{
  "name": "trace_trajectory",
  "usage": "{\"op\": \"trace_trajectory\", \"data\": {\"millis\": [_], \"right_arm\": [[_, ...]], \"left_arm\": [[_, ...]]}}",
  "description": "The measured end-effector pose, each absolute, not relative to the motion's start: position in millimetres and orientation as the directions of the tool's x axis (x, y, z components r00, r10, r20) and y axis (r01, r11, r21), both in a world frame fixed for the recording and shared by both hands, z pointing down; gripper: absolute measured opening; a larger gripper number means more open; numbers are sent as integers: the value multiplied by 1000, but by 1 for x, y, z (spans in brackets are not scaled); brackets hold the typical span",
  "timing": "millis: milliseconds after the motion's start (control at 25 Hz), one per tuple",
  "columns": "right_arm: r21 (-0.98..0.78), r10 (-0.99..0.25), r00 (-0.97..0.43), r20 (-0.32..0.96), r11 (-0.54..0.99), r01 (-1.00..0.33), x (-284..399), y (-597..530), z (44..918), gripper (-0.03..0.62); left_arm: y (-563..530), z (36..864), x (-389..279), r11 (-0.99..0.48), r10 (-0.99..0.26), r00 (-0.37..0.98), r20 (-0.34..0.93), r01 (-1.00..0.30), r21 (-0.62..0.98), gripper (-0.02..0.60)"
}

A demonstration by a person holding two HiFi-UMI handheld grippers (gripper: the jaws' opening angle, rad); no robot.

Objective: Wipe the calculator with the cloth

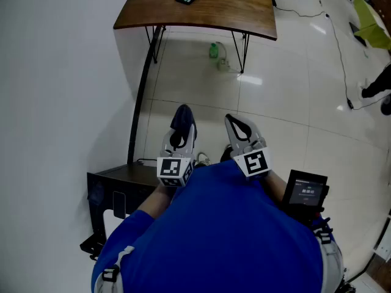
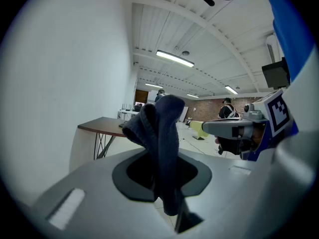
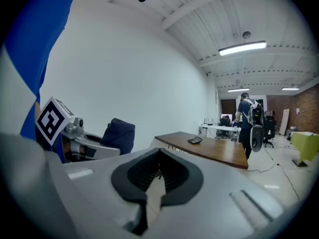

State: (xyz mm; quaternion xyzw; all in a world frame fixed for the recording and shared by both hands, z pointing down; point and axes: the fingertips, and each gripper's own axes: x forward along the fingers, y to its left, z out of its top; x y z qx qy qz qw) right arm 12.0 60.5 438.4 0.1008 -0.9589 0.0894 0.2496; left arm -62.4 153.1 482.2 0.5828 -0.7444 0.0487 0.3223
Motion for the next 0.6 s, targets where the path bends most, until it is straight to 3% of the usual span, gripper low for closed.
{"op": "trace_trajectory", "data": {"millis": [600], "right_arm": [[-106,-143,-884,444,972,-210,-1,50,436,1]], "left_arm": [[168,479,-76,375,-819,-190,541,-891,255,64]]}}
